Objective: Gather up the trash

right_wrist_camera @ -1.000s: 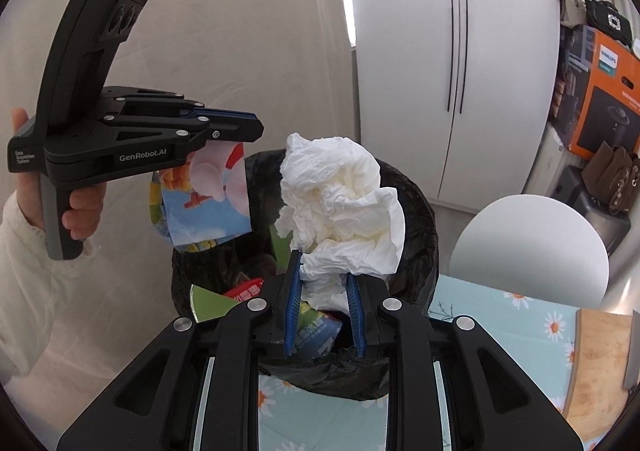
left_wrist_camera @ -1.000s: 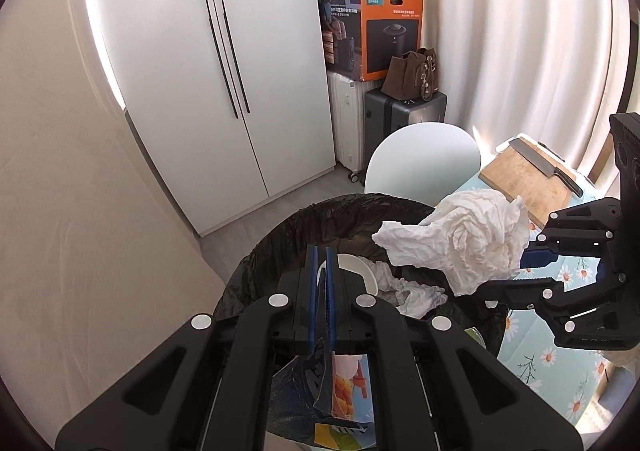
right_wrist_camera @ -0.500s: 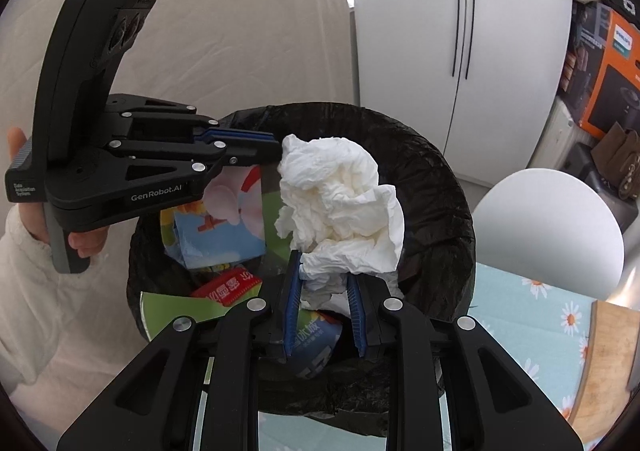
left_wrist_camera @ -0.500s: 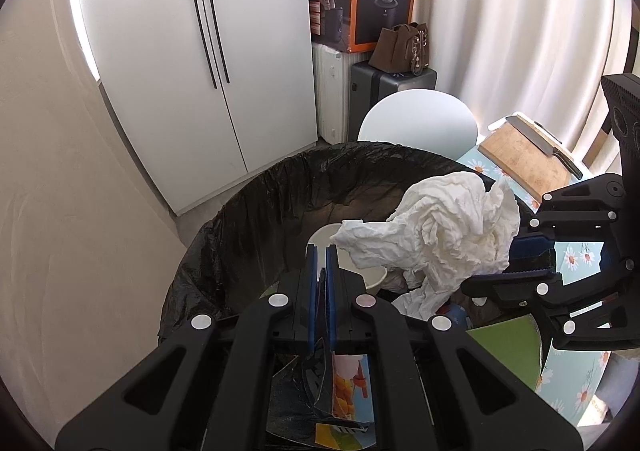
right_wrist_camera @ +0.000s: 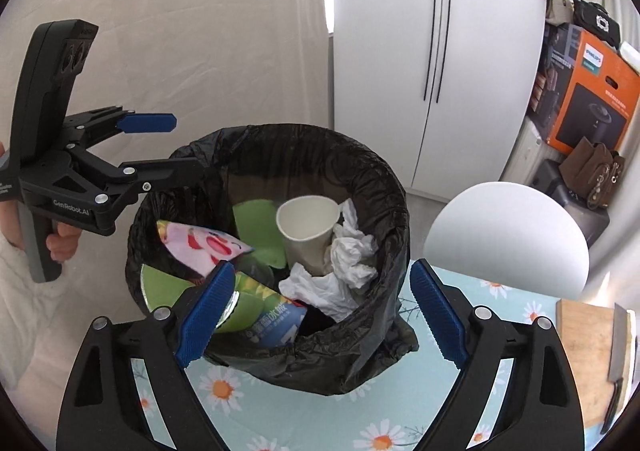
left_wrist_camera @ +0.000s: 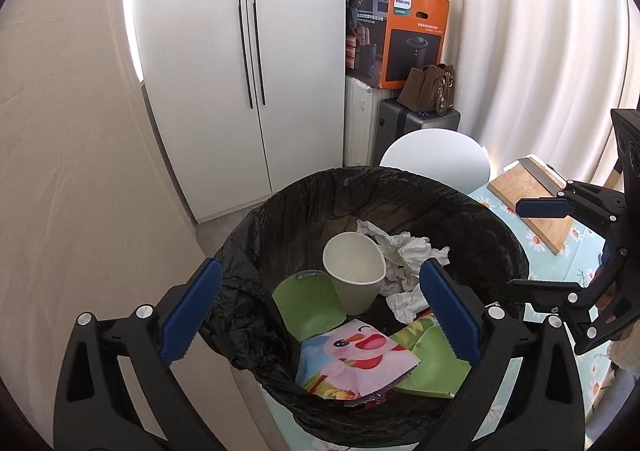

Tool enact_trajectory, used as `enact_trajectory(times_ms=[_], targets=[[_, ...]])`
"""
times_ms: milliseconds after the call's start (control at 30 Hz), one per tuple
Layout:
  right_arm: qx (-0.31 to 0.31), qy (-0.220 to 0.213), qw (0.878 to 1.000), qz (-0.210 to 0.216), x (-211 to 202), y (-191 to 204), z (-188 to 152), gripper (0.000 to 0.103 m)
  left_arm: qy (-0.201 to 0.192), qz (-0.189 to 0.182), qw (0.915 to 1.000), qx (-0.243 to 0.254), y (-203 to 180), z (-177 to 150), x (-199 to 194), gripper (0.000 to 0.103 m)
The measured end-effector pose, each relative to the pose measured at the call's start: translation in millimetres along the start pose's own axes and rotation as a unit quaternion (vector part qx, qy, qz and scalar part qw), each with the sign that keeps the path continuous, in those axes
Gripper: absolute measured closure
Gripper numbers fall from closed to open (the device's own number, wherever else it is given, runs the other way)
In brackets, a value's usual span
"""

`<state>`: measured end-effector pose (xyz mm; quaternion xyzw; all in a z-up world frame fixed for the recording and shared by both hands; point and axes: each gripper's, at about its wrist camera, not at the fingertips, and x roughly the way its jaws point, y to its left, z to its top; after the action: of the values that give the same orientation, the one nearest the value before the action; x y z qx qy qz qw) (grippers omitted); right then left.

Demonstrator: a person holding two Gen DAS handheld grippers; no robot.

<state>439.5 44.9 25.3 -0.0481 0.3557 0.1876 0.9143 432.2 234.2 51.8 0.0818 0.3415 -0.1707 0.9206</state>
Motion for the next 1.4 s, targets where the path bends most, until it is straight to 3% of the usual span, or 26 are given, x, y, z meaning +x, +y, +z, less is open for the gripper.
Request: enact_trajectory(times_ms=[533,1033,1400], targets=[[-0.052,-0.011,0.998,0.041,-94.3,-19.3,-61.0,0.014,0.002,0.098,0.9917,-0.082,-73.5,-62.1,-88.5,0.006],[-0.070,-0.009,0.995,0.072,-135.6,-39.9,-127.9,0.013,0.003,0.138,0.9870,-0.082,-160.0,-120.4,-128.3,0.006],[-0.072,-0.012,0.994,0.078,-148.5,-51.1,-145.4,0.013,0.003,0.151,0.9833,-0.101,-181.3,-133.0,-130.0,0.006]])
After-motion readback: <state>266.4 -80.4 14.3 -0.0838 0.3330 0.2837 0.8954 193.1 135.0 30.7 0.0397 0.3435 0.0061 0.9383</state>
